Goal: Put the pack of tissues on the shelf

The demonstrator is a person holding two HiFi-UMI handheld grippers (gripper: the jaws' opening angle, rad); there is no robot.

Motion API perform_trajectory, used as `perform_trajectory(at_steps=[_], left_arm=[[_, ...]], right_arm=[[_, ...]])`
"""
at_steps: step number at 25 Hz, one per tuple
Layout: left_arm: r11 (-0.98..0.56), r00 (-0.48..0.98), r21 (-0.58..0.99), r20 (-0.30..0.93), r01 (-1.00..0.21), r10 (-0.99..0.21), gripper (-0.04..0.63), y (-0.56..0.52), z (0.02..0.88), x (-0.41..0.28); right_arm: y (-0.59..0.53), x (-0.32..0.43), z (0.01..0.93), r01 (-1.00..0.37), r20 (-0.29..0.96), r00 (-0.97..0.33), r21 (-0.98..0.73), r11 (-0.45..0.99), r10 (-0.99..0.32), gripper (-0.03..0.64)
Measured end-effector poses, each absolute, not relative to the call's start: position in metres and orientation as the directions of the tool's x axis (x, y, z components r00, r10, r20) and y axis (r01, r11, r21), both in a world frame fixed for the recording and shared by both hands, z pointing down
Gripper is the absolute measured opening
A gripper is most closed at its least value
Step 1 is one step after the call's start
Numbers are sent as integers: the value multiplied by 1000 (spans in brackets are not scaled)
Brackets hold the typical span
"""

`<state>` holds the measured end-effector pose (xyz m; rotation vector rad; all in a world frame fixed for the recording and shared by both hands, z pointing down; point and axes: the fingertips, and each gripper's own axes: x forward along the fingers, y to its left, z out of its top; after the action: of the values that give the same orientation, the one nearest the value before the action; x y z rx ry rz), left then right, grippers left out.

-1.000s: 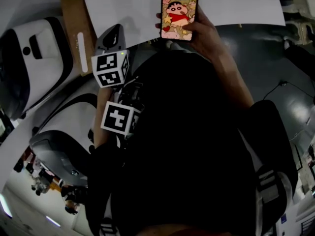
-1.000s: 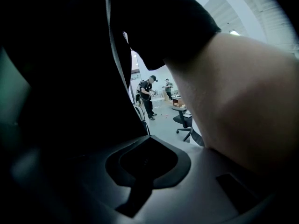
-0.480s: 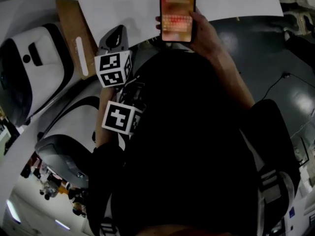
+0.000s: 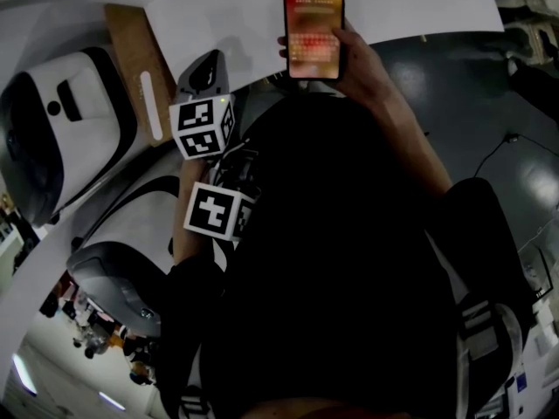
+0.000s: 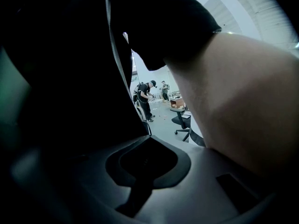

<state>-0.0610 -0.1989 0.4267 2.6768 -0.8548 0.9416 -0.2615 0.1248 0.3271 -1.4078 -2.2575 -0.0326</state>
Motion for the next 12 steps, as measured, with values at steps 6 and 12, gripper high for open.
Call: perform_trajectory(at_steps=[6,12], left_arm=[[-813,631,-29,615,-581,-473,9,-204,423,-62],[-811,626,-31,619,-584,-474,9,-205,423,-62]], right_arm=[[122,-260,328,856,414,-359,-212,472,836,18],[122,-259,327,859,414,-358,-205,469,837,18]])
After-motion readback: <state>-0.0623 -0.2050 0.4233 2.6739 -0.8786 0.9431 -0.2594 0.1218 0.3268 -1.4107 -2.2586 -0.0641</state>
